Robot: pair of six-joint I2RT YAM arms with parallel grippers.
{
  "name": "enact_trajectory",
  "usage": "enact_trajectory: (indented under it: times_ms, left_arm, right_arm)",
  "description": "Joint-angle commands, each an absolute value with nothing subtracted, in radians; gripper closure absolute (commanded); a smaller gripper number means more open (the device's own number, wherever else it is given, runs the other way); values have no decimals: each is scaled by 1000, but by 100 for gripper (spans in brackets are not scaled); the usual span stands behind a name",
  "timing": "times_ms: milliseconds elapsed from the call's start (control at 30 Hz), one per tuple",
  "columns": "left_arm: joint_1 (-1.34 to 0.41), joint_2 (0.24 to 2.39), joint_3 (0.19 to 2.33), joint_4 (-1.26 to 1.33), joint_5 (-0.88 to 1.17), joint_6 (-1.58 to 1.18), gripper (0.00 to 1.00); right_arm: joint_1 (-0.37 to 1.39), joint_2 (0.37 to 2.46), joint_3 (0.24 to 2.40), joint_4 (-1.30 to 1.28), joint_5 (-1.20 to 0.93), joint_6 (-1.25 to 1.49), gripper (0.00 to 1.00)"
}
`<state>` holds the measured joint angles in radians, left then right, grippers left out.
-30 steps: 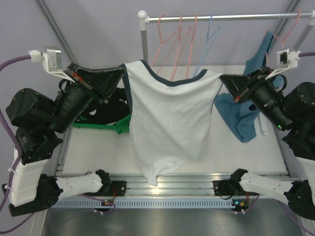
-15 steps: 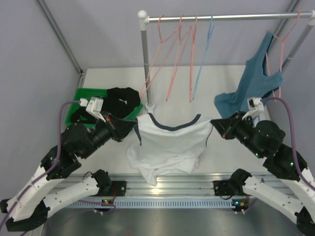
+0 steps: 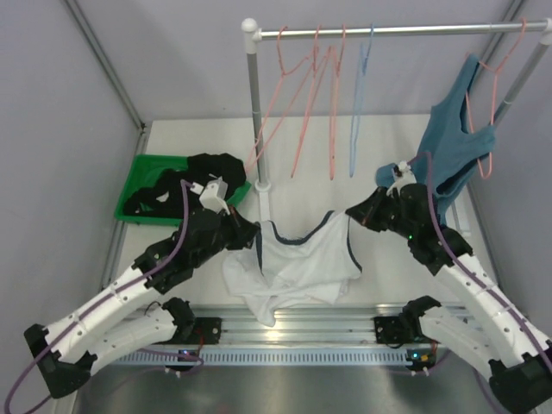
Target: Place the tank top on the hanger
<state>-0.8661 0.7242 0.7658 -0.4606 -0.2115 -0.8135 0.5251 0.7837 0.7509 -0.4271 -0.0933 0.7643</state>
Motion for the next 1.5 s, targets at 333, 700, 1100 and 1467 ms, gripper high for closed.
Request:
enact_trajectory:
  times_ms: [333,700,1100,1467]
  left_arm:
    - [-370,779,709,-218,513,-857,100]
    - [-371,466,304,-370,595,-1012,100]
    - [-371,531,317,-558,466,-945,73]
    - [-371,603,475,-666,348,-856,49]
  right_arm:
    - [262,666,694,-314,-483,759,100]
    - [273,152,309,-598,-508,907,100]
    - [272,162,213,-690,-526,845,96]
    - [272,337,437,-776,-327,700,51]
